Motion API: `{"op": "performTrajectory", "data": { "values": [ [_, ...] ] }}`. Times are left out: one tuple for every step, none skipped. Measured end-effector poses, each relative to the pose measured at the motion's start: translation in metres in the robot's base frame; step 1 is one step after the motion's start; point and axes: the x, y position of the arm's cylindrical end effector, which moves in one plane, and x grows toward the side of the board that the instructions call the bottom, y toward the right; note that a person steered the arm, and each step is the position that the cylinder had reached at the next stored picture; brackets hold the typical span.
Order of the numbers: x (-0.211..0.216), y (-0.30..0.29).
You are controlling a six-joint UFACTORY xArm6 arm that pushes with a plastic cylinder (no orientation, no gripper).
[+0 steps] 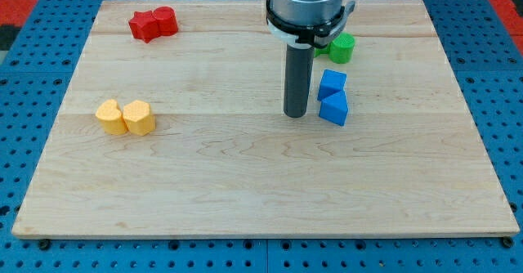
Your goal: Move the blue triangle close to the blue cube
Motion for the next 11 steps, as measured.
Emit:
{"op": "performTrajectory", "data": {
  "values": [
    [0.010, 0.022],
    [0.014, 0.045],
    [0.014, 0.082],
    [0.014, 0.112],
    [0.014, 0.139],
    [0.013, 0.134],
    [-0.003, 0.066],
    [-0.008, 0.000],
    [-0.014, -0.015],
    [-0.028, -0.010],
    [-0.064, 0.019]
  ]
}}
